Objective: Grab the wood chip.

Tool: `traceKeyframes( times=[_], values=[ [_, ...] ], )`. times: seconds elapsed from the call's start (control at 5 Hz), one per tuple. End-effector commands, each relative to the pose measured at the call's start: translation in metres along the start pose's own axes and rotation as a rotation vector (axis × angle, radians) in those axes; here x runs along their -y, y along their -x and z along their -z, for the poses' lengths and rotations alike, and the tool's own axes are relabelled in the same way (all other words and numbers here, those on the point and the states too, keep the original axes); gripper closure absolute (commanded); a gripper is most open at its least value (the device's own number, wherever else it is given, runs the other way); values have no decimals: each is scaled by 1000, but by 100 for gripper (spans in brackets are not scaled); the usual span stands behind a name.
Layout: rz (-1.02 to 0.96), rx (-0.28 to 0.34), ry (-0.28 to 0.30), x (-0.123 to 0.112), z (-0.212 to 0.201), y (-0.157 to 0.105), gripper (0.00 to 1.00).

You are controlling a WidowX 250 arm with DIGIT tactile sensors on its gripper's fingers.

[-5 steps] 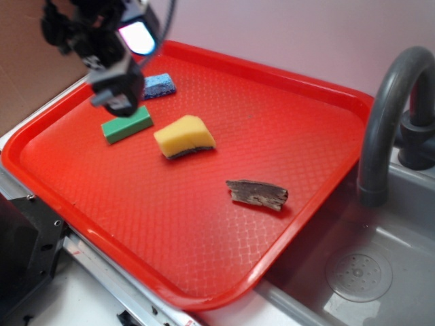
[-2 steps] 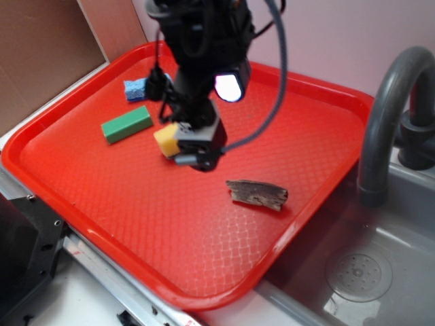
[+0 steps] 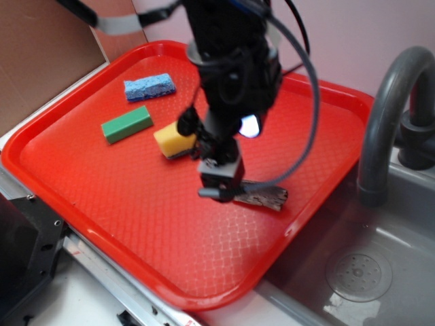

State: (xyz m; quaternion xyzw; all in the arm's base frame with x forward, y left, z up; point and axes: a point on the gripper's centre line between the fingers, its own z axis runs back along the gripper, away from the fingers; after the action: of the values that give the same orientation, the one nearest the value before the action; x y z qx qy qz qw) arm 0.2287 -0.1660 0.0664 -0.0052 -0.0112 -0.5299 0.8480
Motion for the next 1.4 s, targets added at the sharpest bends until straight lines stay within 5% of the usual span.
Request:
traceKeyframes(
  times=[0.0,0.2,0.4,0.6,1.0,1.2],
  values=[
    [31,2,-9,8,22,-14,0],
    [28,-25,-1,8,34,-15,0],
    [80,-36,-1,16,43,-17,85],
    [105,-27,3,19,45,-18,100],
    [48,-126,-43,13,48,-12,100],
    [-126,-41,-64,-12,19,7,100]
  ],
)
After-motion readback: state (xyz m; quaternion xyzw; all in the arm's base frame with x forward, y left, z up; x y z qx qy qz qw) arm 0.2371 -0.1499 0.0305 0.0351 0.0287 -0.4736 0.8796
